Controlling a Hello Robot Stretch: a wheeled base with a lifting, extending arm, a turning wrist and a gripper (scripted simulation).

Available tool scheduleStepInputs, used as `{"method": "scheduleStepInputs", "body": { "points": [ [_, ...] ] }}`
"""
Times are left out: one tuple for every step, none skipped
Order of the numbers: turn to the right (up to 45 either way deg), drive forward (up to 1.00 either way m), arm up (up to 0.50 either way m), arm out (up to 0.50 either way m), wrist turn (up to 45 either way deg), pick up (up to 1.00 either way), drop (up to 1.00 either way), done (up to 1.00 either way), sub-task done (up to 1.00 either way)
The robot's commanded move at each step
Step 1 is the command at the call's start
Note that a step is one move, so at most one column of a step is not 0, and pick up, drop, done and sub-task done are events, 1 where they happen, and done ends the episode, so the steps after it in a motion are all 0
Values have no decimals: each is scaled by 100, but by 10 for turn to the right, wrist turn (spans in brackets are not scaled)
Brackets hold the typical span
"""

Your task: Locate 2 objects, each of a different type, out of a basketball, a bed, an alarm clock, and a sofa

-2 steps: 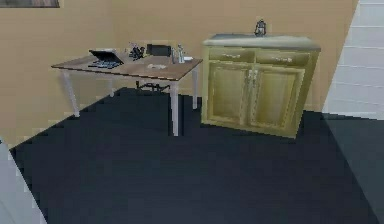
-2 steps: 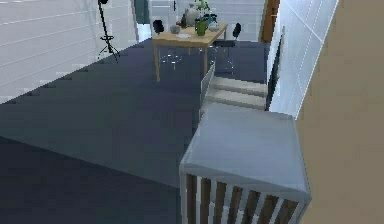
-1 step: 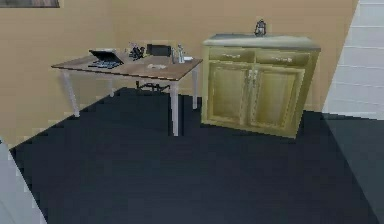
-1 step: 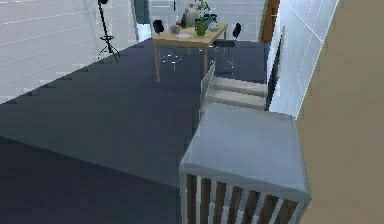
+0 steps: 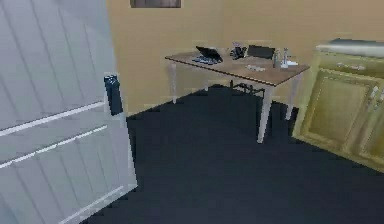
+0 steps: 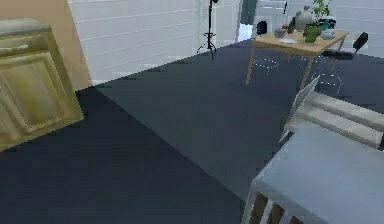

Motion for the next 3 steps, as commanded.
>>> {"method": "scheduleStepInputs", "body": {
  "points": [
    [-450, 0, 0, 0, 0, 0, 0, 0, 0],
    [450, 0, 0, 0, 0, 0, 0, 0, 0],
    [240, 0, 0, 0, 0, 0, 0, 0, 0]
  ]
}}
